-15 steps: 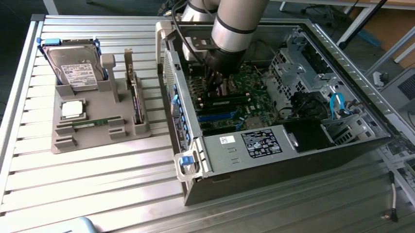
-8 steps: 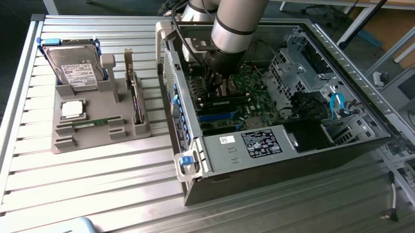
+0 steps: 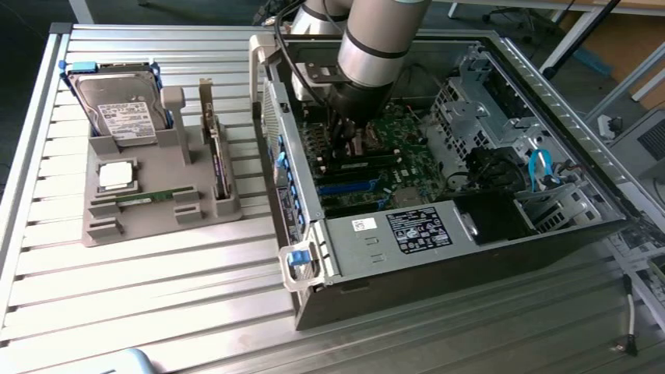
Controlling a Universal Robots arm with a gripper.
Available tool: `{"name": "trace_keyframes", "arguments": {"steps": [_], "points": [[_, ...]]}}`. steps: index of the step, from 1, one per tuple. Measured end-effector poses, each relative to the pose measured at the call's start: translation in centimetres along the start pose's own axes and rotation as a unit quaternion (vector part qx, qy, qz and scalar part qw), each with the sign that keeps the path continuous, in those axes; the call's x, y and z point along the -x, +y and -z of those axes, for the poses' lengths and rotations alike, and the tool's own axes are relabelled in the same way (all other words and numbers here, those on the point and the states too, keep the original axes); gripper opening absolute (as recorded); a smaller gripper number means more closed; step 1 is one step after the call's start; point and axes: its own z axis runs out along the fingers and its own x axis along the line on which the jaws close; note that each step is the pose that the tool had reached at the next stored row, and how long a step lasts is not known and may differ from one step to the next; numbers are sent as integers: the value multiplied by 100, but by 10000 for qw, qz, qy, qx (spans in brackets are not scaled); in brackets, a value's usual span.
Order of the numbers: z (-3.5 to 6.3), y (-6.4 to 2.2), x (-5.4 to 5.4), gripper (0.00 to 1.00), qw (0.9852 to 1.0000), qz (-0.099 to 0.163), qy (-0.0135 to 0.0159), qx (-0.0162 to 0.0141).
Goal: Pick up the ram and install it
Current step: 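Press down the ram until it locks into place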
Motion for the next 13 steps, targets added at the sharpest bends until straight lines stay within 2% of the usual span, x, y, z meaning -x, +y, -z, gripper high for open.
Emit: {"name": "trace_keyframes", "arguments": {"steps": [13], "points": [[-25, -1, 0, 10, 10000, 0, -2, -1]]}}
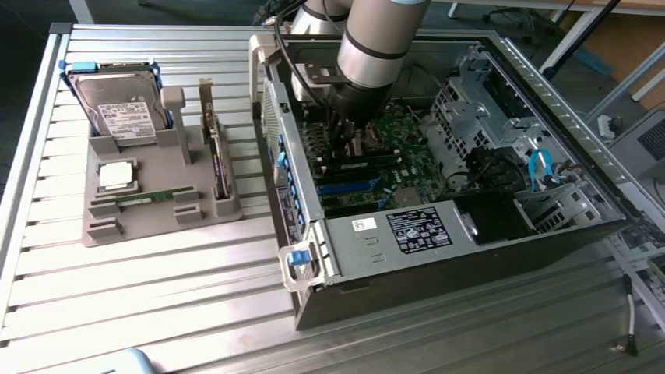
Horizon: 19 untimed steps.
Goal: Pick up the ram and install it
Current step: 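Press down the ram until it locks into place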
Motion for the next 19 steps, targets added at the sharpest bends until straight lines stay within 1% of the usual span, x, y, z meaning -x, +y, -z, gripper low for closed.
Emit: {"name": "trace_keyframes", "arguments": {"steps": [13, 15, 19], "points": [[0, 0, -6, 10, 10000, 0, -1, 1], [18, -1, -4, 10, 10000, 1, -6, 5], [76, 2, -4, 10, 10000, -1, 0, 26]]}}
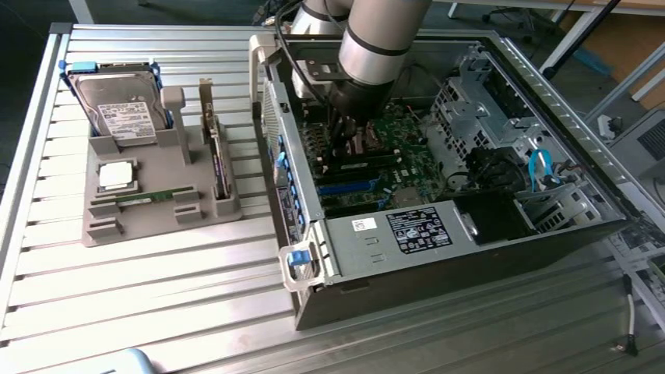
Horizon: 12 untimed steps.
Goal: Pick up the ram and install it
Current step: 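Press down the ram until it locks into place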
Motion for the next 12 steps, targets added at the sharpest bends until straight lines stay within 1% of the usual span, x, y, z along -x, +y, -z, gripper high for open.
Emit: {"name": "trace_keyframes", "arguments": {"steps": [12], "points": [[141, 4, 3, 10, 10000, 0, 1, 49]]}}
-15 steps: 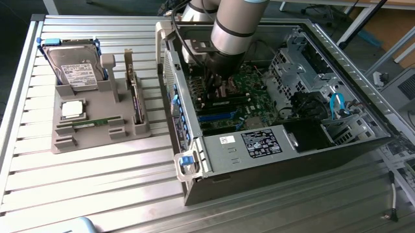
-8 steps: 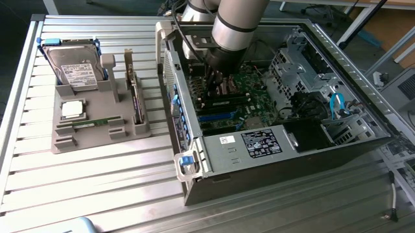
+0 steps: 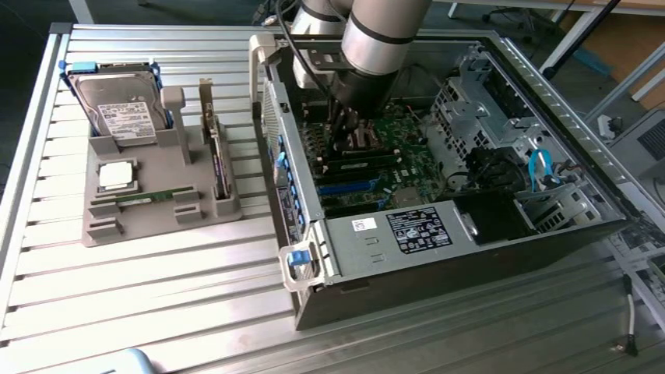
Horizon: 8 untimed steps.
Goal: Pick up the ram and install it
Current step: 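Press down the ram until it locks into place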
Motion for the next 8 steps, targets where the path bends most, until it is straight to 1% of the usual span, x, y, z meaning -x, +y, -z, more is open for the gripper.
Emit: {"name": "trace_keyframes", "arguments": {"steps": [8], "points": [[91, 3, 2, 10, 10000, -1, 1, 45]]}}
